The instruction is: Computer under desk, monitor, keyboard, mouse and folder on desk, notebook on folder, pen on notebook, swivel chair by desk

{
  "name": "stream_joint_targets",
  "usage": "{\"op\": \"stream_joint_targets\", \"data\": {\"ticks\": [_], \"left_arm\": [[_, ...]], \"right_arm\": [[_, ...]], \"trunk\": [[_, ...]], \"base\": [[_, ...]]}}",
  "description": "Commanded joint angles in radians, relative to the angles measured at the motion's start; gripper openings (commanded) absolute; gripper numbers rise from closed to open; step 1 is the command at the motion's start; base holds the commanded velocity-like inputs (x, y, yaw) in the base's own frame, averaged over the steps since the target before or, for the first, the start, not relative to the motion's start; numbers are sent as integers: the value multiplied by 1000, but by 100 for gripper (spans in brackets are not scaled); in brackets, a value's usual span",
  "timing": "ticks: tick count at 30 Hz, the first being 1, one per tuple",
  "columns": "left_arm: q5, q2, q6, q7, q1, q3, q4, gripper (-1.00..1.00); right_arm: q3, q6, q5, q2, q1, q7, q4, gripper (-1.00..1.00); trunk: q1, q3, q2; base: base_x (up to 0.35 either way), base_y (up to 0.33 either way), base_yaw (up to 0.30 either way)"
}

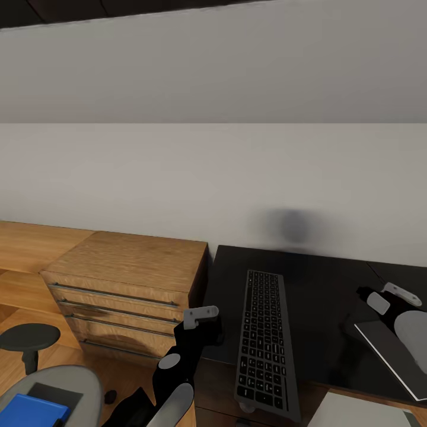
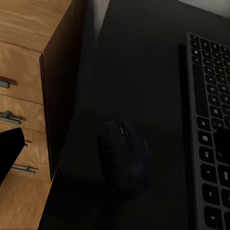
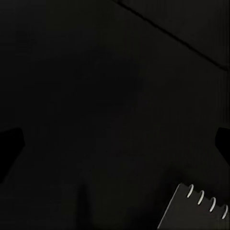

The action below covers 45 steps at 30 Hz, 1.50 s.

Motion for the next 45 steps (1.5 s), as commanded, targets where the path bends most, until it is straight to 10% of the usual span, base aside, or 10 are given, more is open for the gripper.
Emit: {"op": "stream_joint_targets", "data": {"ticks": [1, 18, 45], "left_arm": [[5, 0, 4, 7, -1, -1, -1, 100], [5, 0, 4, 6, -1, -3, -6, 100], [5, -4, 4, 7, -1, -6, -7, 100]], "right_arm": [[5, 5, -10, -4, -1, -3, 0, 100], [5, 52, -198, -102, -1, -3, 9, 100], [3, 160, -302, -103, -1, 43, 30, 100]], "trunk": [[0, -1, -1], [0, -1, -1], [15, -14, -29]], "base": [[2, 0, 0], [0, 0, 0], [0, -6, 0]]}}
